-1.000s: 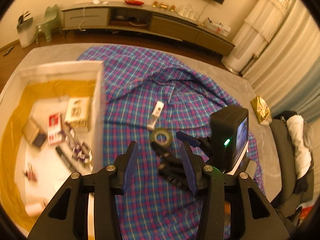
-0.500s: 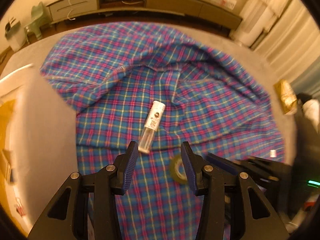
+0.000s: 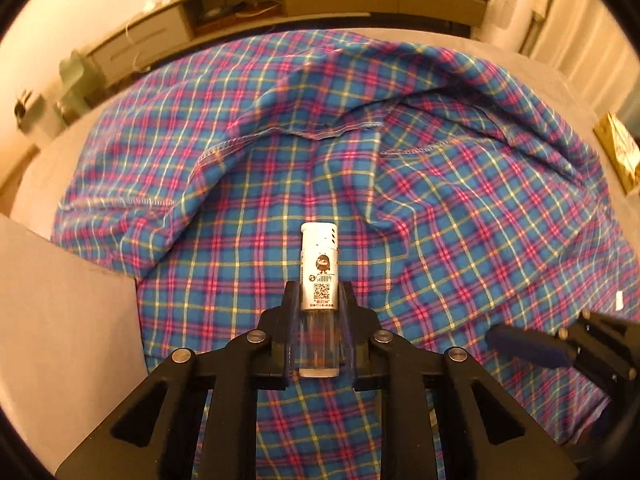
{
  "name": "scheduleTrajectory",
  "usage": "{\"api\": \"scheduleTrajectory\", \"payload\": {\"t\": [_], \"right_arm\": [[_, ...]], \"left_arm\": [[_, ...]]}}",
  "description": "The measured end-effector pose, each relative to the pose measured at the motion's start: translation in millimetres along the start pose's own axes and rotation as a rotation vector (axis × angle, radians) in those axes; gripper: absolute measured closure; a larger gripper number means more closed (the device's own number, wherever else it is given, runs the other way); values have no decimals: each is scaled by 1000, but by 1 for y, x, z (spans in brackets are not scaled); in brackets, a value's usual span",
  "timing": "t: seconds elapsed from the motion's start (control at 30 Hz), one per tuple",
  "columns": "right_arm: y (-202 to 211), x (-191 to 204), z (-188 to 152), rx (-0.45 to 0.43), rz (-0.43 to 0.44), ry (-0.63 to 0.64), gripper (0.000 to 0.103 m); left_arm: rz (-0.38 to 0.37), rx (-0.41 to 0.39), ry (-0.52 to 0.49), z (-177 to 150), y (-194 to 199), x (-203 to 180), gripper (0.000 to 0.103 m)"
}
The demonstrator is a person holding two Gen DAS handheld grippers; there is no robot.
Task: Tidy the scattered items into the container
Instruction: 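Grasp the small clear bottle with the left tool while the right tool grasps the green tape roll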
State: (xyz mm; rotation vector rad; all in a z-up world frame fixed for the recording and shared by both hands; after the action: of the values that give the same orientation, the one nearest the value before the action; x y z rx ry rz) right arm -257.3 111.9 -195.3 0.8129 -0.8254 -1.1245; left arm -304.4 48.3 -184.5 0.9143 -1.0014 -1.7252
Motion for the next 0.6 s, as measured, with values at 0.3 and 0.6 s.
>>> {"api": "scheduleTrajectory", "payload": {"t": [0.3, 0.6], "right_arm": [[9, 17, 1, -84, -40, 111, 43], [-4, 41, -4, -136, -119, 282, 43]], "left_arm": [[-61, -55, 126, -6, 28, 12, 83], [-139, -134, 175, -2, 73, 4, 84]]}}
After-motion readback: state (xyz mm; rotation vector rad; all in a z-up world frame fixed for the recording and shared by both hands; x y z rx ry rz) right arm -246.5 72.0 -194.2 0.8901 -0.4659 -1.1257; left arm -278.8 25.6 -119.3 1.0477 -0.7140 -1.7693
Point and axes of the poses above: each gripper's, at about its wrist camera, not at the fingertips, and y roughly against the way its jaws point, x to its left, z to its top, the point moved 8 cm from there along -y, roughly the way its jaws point, and after that the axes turned 13 degrees about -z, right-handed, at the moved point
